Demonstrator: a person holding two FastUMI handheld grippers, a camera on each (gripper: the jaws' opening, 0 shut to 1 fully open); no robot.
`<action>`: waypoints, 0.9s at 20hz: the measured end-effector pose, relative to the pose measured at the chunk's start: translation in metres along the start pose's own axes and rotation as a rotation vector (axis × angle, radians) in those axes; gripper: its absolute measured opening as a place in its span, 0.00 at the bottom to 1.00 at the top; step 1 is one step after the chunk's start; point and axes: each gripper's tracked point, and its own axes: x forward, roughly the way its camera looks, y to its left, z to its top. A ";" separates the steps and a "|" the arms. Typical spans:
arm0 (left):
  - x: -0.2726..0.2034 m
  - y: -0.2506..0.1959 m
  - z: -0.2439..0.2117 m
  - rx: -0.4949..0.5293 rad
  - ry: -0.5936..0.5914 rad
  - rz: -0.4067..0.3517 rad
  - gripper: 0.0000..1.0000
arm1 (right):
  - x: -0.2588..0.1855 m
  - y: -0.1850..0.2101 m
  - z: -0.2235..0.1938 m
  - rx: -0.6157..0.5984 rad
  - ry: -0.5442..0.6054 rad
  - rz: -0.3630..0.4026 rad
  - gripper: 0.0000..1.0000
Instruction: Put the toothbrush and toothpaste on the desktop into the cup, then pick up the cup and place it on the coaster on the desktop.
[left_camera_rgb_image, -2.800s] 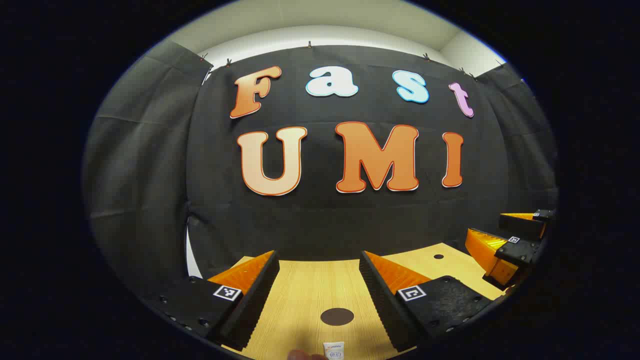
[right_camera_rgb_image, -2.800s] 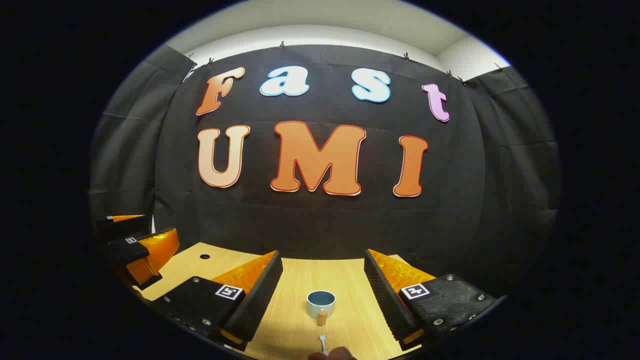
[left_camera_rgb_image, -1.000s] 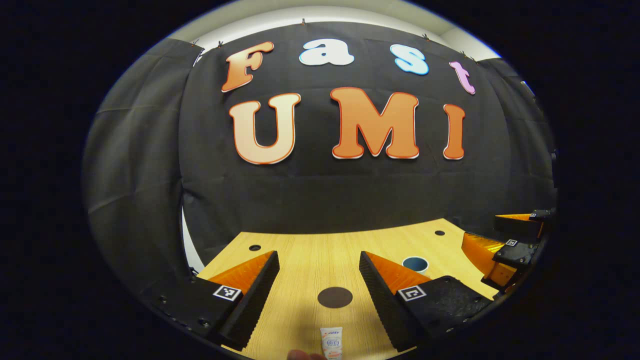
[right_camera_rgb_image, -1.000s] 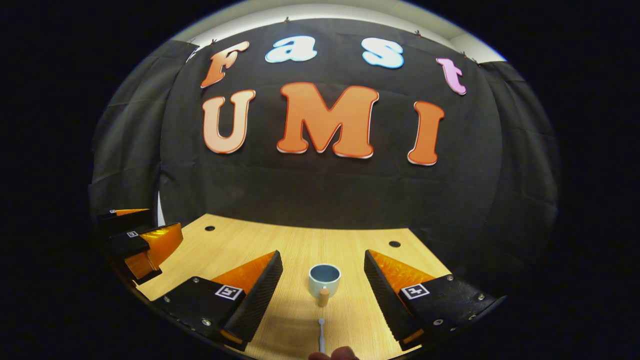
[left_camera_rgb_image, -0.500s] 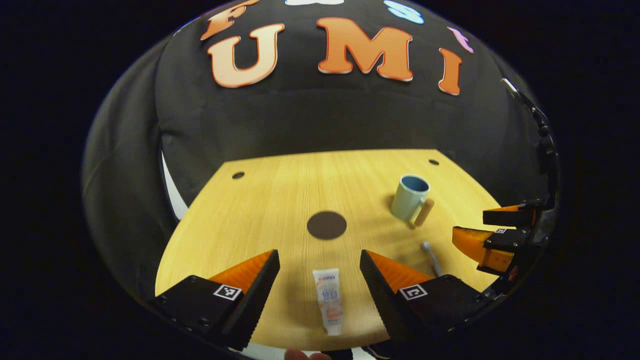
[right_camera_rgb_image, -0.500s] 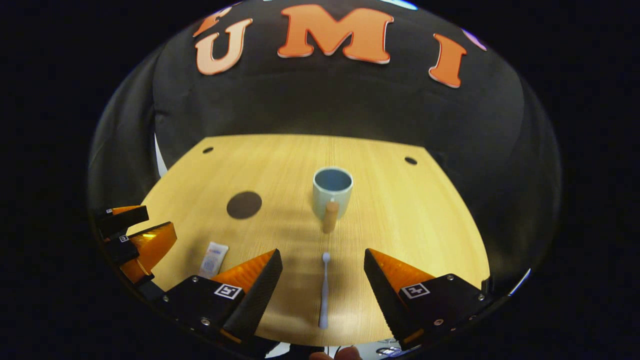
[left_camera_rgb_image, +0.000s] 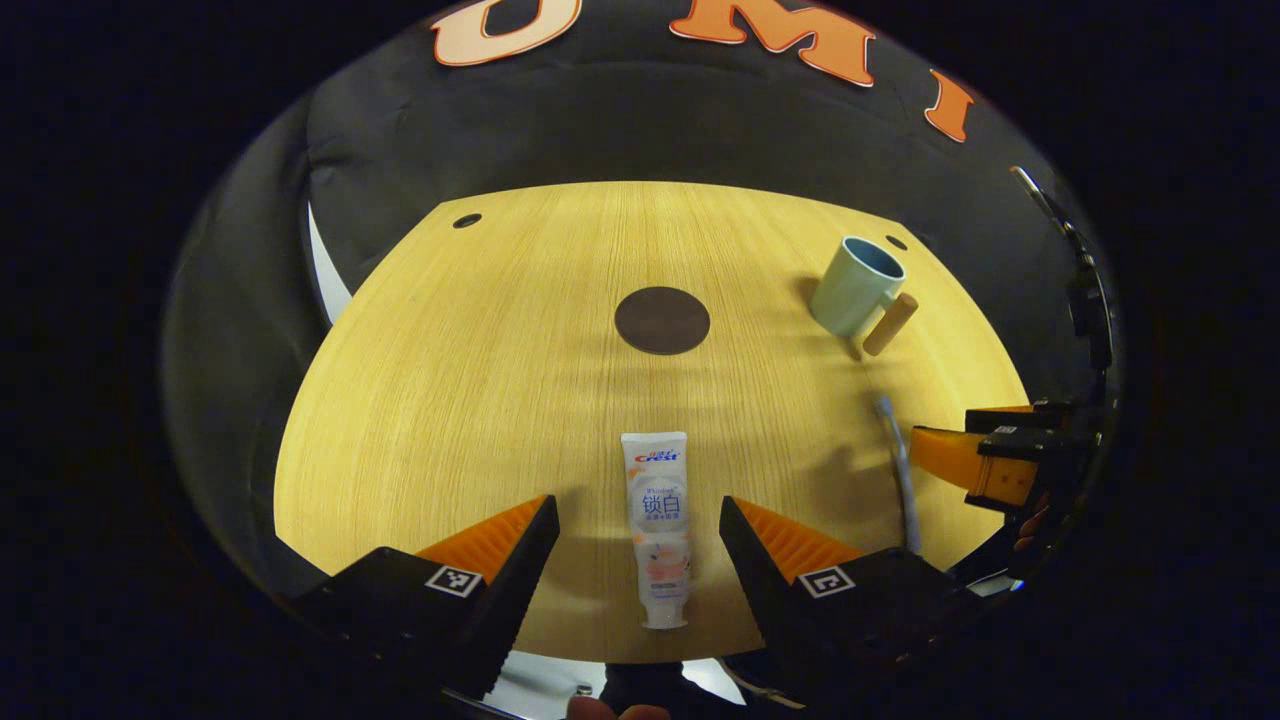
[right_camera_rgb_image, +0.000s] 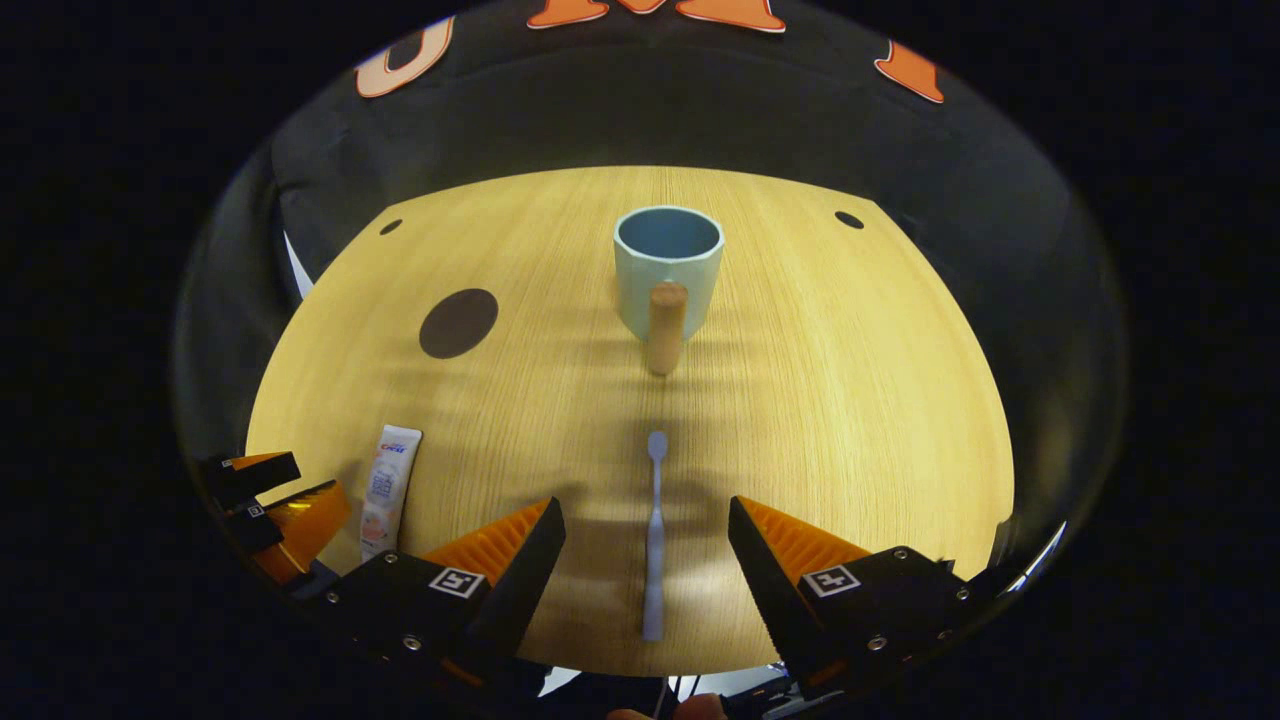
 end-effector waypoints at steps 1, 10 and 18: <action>0.003 0.001 -0.001 0.012 0.001 0.004 0.98 | 0.006 -0.001 -0.002 0.000 0.012 -0.001 0.99; 0.021 -0.001 -0.011 0.029 0.016 0.004 0.98 | 0.035 0.002 -0.020 -0.003 0.058 0.001 0.74; 0.022 -0.003 -0.012 0.057 -0.005 -0.005 0.98 | 0.046 -0.006 -0.018 -0.019 0.020 -0.041 0.34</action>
